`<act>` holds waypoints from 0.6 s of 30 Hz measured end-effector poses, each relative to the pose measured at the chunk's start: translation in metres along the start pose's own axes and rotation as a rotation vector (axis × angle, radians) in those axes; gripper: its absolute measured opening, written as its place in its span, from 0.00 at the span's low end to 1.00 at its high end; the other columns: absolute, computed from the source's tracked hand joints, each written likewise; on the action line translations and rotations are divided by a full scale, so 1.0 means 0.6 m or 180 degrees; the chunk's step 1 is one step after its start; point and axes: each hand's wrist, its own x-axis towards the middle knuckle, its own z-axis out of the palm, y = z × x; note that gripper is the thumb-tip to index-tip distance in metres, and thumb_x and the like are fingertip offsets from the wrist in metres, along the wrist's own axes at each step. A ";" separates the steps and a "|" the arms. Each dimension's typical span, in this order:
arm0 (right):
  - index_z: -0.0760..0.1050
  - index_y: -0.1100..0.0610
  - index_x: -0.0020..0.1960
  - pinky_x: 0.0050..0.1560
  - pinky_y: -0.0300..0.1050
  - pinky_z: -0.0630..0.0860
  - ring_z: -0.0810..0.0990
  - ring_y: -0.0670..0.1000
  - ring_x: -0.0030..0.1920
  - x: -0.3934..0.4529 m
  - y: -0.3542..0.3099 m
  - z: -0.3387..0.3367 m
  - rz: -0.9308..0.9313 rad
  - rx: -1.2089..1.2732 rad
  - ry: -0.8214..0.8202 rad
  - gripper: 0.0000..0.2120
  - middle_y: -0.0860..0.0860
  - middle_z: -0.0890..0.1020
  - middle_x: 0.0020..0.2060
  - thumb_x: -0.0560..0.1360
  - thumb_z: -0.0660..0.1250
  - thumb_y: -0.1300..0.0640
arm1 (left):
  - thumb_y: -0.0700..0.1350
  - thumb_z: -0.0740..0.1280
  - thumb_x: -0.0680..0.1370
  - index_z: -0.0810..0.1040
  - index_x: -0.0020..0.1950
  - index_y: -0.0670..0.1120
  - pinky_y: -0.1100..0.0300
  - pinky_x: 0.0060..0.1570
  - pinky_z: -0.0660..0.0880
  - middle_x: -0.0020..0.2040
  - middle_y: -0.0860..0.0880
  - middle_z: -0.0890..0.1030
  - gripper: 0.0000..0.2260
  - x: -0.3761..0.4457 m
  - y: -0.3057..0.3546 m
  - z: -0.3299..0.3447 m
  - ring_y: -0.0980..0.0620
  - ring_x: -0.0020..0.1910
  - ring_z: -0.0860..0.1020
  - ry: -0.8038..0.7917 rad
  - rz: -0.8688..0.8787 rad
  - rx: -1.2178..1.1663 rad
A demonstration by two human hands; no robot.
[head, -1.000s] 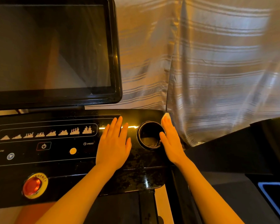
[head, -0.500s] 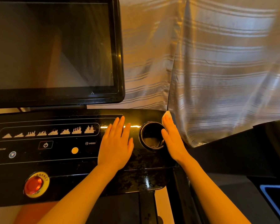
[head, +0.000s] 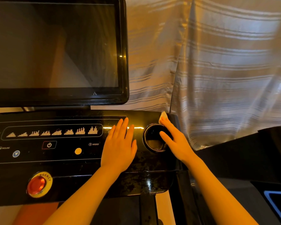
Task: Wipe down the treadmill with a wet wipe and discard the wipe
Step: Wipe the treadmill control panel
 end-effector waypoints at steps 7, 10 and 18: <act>0.46 0.47 0.79 0.78 0.45 0.53 0.48 0.44 0.79 0.062 -0.012 -0.001 -0.0042 -0.0556 -0.0239 0.35 0.45 0.50 0.80 0.78 0.58 0.41 | 0.53 0.69 0.76 0.75 0.69 0.44 0.49 0.67 0.61 0.73 0.40 0.70 0.24 0.001 0.000 -0.003 0.40 0.72 0.69 -0.0146 -0.0025 -0.0007; 0.49 0.52 0.81 0.78 0.49 0.54 0.47 0.46 0.79 0.063 -0.013 0.014 -0.0213 -0.0883 -0.0142 0.36 0.46 0.50 0.80 0.80 0.57 0.38 | 0.52 0.69 0.76 0.74 0.69 0.44 0.48 0.67 0.61 0.73 0.40 0.70 0.24 0.000 0.000 -0.006 0.40 0.72 0.69 -0.0170 -0.0018 -0.0035; 0.64 0.51 0.75 0.64 0.45 0.72 0.72 0.51 0.69 0.042 -0.017 -0.005 -0.0242 -0.1219 -0.0329 0.34 0.50 0.71 0.72 0.78 0.55 0.31 | 0.55 0.65 0.79 0.72 0.72 0.44 0.49 0.68 0.59 0.75 0.41 0.67 0.25 0.003 -0.020 -0.019 0.40 0.74 0.65 -0.0353 0.0139 -0.0066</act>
